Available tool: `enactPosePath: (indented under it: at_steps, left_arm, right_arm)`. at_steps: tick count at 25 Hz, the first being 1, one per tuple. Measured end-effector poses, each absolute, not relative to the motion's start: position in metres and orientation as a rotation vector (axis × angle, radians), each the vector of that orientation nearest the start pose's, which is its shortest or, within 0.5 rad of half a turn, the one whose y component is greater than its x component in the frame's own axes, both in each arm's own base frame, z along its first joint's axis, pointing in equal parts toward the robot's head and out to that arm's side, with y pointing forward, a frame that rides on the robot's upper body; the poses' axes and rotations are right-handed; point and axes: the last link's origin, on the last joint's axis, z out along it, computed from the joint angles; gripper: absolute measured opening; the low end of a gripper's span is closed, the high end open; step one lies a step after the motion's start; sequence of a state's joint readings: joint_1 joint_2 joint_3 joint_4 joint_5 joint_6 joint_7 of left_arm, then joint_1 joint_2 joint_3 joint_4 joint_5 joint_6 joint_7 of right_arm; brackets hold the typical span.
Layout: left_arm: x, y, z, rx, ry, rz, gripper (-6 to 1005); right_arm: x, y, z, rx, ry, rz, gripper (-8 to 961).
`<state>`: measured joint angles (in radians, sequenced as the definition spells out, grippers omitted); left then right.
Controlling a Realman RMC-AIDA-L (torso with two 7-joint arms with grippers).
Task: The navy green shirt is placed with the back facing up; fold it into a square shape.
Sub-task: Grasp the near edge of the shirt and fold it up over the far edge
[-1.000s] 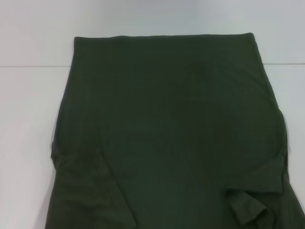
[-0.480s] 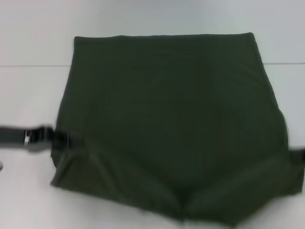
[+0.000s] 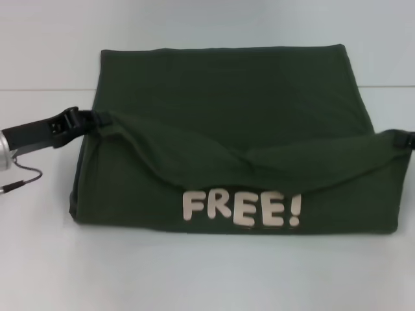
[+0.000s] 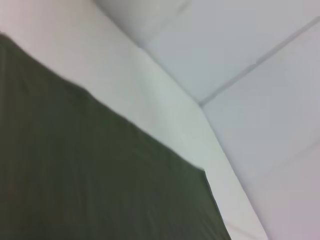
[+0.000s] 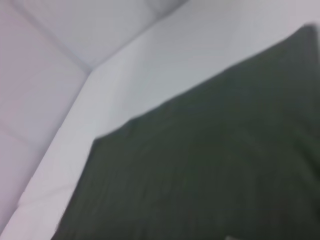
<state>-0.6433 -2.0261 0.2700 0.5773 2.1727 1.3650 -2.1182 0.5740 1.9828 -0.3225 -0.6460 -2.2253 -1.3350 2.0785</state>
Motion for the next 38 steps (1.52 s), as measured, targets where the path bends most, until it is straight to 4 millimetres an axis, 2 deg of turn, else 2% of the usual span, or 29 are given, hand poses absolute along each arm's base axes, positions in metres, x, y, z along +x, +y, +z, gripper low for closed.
enactPosePath:
  at_steps: [7,14,20,28,38]
  left_arm:
    - [-0.295,0.389,0.035,-1.926,-1.553,-0.976,47]
    - [-0.300,0.390,0.030,-1.853,-1.529,-1.012,47]
    - [-0.307,0.390,0.024,-1.802,-1.506,-0.999,46]
    - [-0.307,0.396,0.021,-1.755,-1.483,-0.993,48]
    - [-0.309,0.398,0.005,-1.698,-1.499,-0.945,47]
  right_arm:
    - [0.322,0.394,0.043,-1.918,1.409,0.727,49]
    - [0.310,0.412,0.027,-1.904,1.317,0.676,47]
    - [0.308,0.416,0.015,-1.909,1.295,0.628,47]
    - [0.314,0.418,0.016,-1.830,1.306,0.647,48]
    - [0.314,0.420,0.007,-1.844,1.257,0.605,49]
